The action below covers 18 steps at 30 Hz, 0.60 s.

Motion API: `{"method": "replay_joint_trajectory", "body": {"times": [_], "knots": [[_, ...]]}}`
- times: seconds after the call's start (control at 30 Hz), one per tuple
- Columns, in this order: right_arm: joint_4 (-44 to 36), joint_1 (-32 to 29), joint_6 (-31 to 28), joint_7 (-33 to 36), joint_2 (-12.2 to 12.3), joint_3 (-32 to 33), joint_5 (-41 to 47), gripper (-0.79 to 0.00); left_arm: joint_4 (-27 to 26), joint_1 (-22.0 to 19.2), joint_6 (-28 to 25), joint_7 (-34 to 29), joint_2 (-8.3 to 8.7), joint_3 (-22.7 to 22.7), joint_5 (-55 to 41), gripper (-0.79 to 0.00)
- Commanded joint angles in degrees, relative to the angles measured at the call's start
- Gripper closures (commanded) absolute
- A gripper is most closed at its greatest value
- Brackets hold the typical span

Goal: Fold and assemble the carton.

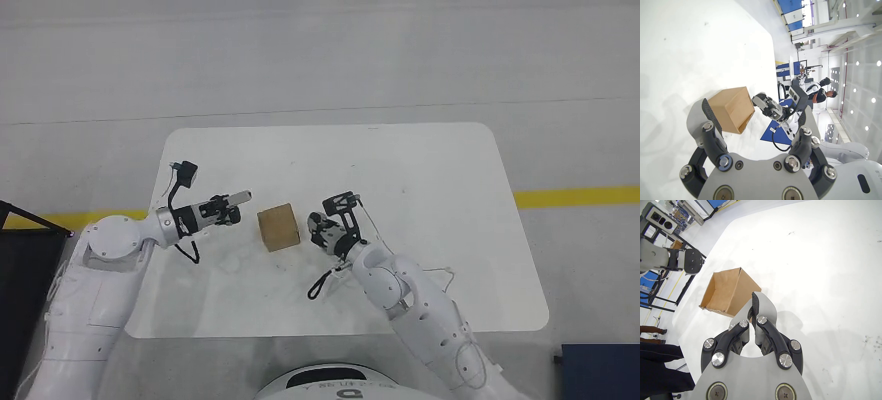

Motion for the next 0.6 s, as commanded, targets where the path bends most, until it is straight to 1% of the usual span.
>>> {"method": "replay_joint_trajectory", "body": {"times": [0.0, 0.07, 0.17, 0.33, 0.47, 0.57], "knots": [[1.4, 1.1, 0.0, 0.2, -0.2, -0.5, 0.5, 0.0, -1.4, 1.6, 0.6, 0.7, 0.01, 0.4, 0.3, -0.785], [2.6, 2.1, -0.1, 0.5, -0.4, -0.9, 1.3, 0.0, -1.0, 1.6, 0.1, 1.7, -0.2, 2.0, 0.5, -0.785], [3.6, 2.9, -1.2, 1.1, -0.5, -1.4, 2.9, 0.0, 1.7, -0.3, -1.1, 2.6, -0.73, 5.6, 0.9, -0.785], [4.0, 3.1, -6.4, 3.2, -0.5, -1.5, 8.3, 0.0, 6.3, -4.5, -2.7, 3.1, -1.54, 10.2, 1.1, -0.785], [3.7, 3.0, -8.5, 4.2, -0.4, -1.5, 9.9, 0.0, 8.7, -6.7, -3.9, 3.3, -1.94, 12.0, 0.9, -0.785], [3.0, 2.3, -7.4, 4.0, -0.1, -0.8, 8.9, 0.0, 9.8, -7.6, -4.6, 3.5, -2.0, 12.3, 0.7, -0.785]]}}
